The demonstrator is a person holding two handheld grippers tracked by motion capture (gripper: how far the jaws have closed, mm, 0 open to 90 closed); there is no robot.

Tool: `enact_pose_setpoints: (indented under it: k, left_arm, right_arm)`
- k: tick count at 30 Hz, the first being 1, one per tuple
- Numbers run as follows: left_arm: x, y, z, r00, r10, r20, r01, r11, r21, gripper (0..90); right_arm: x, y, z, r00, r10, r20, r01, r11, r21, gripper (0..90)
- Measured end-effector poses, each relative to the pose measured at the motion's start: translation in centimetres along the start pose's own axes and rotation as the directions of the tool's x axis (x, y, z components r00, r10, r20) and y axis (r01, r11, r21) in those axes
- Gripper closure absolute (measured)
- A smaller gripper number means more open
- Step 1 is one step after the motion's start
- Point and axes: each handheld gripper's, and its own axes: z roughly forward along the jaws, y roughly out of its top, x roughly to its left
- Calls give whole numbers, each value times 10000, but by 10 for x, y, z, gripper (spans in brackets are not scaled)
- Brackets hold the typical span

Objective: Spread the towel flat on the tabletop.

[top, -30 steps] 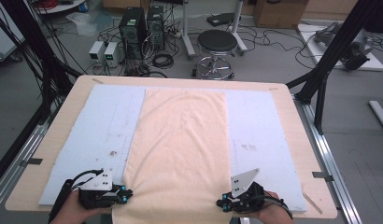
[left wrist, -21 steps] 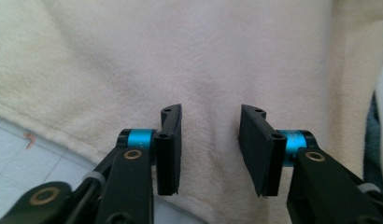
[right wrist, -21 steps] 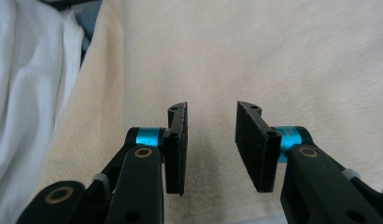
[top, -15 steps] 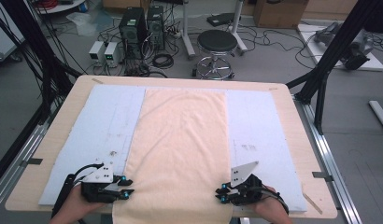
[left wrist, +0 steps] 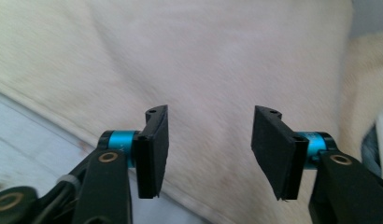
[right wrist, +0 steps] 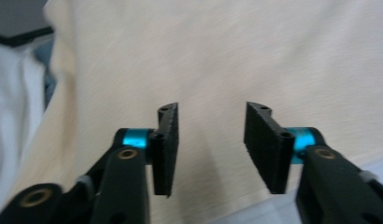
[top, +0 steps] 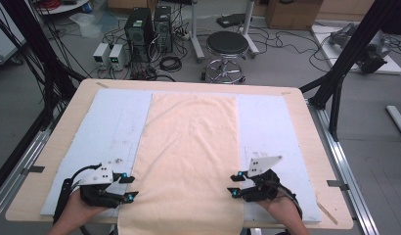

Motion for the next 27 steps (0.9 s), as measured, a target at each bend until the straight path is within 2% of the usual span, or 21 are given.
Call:
enact_pose_setpoints:
  k: [1,3,7,9,13,16,21,27]
  left_arm:
    - [2,2,0,10000,-12,-54,11,10000,-80,435]
    - [8,8,1,9996,-131,-246,125,9996,-250,400]
    - [19,17,4,9987,-411,-295,398,9982,-450,346]
    - [24,21,5,9982,-544,-268,531,9974,-480,350]
    - [34,29,6,9963,-678,-536,648,9964,-549,310]
    - [41,33,7,9936,-902,-684,840,9925,-886,291]
    - [48,40,9,9906,-1034,-899,967,9924,-760,275]
    - [52,49,11,9910,-952,-945,892,9939,-650,278]
  right_arm:
    - [-5,3,-2,9994,158,306,-152,9997,-195,412]
    - [-11,8,-4,9976,227,652,-209,9994,-276,374]
    - [-23,21,-5,9951,237,958,-192,9986,-484,319]
    - [-30,27,-4,9938,302,1074,-243,9981,-560,290]
    - [-42,37,0,9907,340,1317,-267,9980,-574,242]
    - [-50,44,3,9903,395,1330,-295,9967,-759,214]
    - [-60,52,9,9913,550,1192,-453,9956,-826,197]
    - [-63,59,13,9930,290,1144,-213,9974,-682,197]
